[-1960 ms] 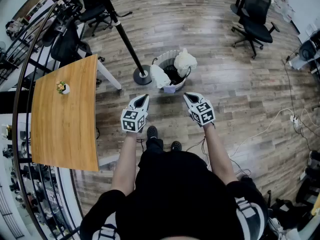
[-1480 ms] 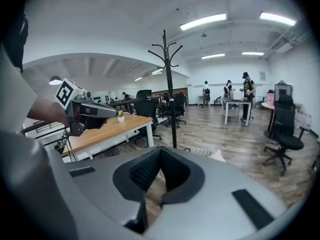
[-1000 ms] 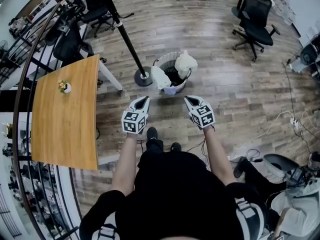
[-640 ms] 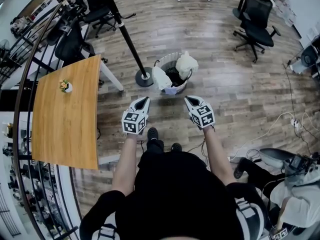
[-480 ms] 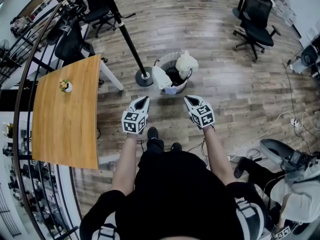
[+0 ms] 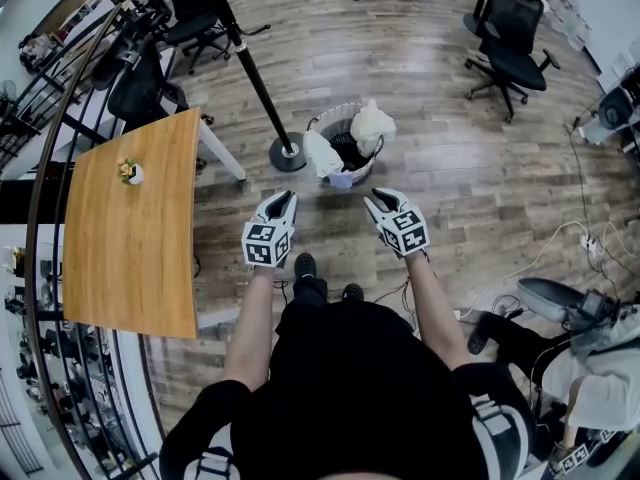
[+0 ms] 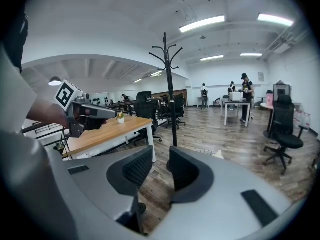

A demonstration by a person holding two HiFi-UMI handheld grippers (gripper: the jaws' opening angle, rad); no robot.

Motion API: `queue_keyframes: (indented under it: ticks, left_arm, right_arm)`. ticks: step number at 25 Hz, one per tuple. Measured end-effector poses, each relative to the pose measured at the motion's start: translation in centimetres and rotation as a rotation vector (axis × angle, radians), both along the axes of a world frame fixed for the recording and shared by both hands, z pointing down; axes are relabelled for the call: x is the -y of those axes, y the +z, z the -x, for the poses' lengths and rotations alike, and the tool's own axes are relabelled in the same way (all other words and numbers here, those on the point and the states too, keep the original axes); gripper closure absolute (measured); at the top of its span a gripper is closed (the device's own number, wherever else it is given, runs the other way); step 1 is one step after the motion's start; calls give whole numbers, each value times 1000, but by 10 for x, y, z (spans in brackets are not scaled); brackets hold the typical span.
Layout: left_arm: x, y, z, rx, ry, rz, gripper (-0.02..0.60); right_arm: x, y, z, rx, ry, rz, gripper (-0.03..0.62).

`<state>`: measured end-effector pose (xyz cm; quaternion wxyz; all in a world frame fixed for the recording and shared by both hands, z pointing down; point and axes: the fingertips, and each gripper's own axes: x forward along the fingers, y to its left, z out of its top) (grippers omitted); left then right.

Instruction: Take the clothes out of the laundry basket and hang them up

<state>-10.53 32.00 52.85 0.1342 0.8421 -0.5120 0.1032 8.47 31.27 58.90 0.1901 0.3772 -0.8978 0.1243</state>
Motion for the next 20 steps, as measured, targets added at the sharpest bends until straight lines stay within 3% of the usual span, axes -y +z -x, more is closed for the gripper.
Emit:
queue_keyframes:
  ticks: [1, 4, 9, 20]
  left_arm:
    - [1, 0, 2, -2, -8, -1, 550]
    - [2, 2, 4, -6, -13, 3, 442]
    - [5, 3, 5, 2, -15, 0, 395]
    - [9, 6, 15, 5, -14, 12, 380]
  right_arm:
    - [0, 0, 0, 0, -1, -4, 464]
    - [1, 0, 0, 3, 0, -11, 404]
    - [4, -3, 1, 60, 11, 3, 351]
    - [14, 8, 7, 46, 17, 34, 319]
